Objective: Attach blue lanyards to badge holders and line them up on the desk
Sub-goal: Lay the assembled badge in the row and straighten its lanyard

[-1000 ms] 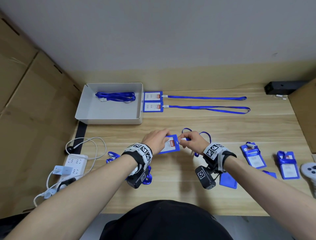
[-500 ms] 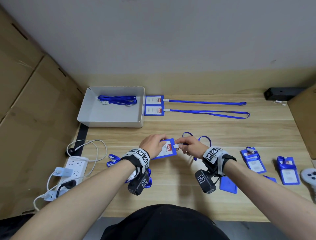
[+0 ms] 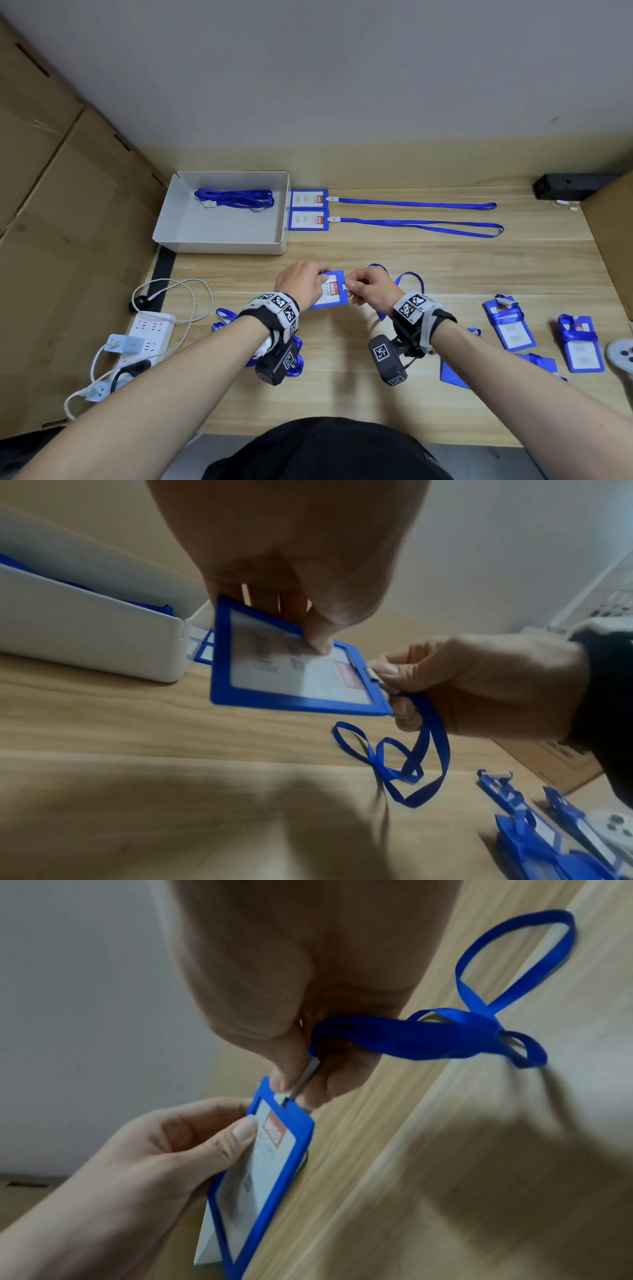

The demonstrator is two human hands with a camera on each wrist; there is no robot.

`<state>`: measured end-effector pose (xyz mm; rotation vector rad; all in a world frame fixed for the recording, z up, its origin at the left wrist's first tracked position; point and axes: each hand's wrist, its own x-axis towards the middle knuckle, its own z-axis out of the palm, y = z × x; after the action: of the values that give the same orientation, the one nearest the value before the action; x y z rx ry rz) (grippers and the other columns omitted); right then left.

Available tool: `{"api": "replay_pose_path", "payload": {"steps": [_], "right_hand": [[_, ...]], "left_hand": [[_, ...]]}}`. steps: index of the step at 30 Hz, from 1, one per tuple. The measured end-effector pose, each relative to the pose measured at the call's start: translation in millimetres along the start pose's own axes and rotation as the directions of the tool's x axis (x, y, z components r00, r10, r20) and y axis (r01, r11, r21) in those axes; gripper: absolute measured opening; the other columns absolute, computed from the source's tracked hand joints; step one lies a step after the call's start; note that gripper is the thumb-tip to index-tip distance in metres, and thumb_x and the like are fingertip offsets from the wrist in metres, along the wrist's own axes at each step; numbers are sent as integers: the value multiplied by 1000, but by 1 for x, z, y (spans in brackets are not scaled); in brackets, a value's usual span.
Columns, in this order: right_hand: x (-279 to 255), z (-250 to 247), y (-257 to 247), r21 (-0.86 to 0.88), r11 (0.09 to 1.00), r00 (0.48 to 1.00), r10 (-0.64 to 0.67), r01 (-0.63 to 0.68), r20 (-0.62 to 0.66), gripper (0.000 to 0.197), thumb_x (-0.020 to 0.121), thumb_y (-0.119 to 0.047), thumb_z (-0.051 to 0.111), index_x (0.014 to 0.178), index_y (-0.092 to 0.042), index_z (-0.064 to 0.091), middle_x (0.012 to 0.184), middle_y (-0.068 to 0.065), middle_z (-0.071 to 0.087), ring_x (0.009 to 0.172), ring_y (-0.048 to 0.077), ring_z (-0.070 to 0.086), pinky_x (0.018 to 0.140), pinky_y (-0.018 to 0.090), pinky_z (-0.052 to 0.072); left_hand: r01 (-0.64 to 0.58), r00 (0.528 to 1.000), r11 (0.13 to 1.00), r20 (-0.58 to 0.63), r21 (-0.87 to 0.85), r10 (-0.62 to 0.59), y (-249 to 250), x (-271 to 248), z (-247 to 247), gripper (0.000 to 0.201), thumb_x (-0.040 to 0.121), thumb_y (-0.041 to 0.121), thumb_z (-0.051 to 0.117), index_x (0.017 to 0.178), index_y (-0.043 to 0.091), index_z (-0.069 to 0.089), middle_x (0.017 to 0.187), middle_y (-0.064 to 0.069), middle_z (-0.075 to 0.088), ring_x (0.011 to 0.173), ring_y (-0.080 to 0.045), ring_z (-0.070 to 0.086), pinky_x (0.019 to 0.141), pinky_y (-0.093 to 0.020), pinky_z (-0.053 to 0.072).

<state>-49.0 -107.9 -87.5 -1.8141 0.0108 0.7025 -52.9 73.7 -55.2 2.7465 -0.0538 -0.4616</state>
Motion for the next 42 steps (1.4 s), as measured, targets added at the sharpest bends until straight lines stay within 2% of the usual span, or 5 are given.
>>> {"api": "replay_pose_path", "payload": {"steps": [12, 19, 23, 30, 42], "right_hand": [[46, -17, 12, -56, 990, 978, 118, -129, -169, 18, 98, -9, 55, 90, -7, 71, 69, -3, 62, 40, -5, 47, 43, 8, 33], [117, -22, 3, -54, 981, 961, 168, -184, -221, 21, 98, -15, 57, 93, -3, 74, 86, 8, 69, 77, 17, 57, 76, 30, 46], [155, -12, -7, -67, 970, 957, 217, -233, -191, 15, 96, -16, 60, 90, -11, 72, 75, -2, 66, 63, 7, 53, 56, 18, 40], [186, -2, 1, -183, 960, 974, 192, -212, -125, 27, 93, -21, 62, 67, -23, 70, 69, -5, 72, 74, 15, 65, 81, 32, 51], [168, -60, 20, -578, 800, 987, 145, -161, -74, 25, 94, -31, 57, 78, -24, 74, 95, -2, 73, 92, 20, 65, 85, 35, 52]], "left_hand": [[22, 999, 981, 38, -194, -15, -36, 28, 13, 39, 93, 18, 53, 132, 24, 55, 126, 1, 52, 120, -19, 50, 97, -39, 46], [52, 994, 978, 101, -201, -32, -63, 49, 20, 45, 92, 15, 50, 137, 21, 51, 132, 0, 50, 124, -21, 48, 102, -37, 43], [-13, 986, 984, 159, -178, 42, -64, 68, 22, 47, 91, 12, 49, 138, 13, 48, 143, -4, 45, 130, -26, 44, 105, -38, 40], [-43, 958, 994, 288, 99, 13, -64, 95, 43, 74, 93, 20, 46, 156, 20, 7, 164, -11, -7, 151, -25, 2, 121, -42, 19], [-31, 941, 935, 327, 352, -91, -54, 102, 61, 88, 90, 20, 47, 156, 22, -11, 160, -18, -20, 150, -30, -13, 121, -41, -5]]}}
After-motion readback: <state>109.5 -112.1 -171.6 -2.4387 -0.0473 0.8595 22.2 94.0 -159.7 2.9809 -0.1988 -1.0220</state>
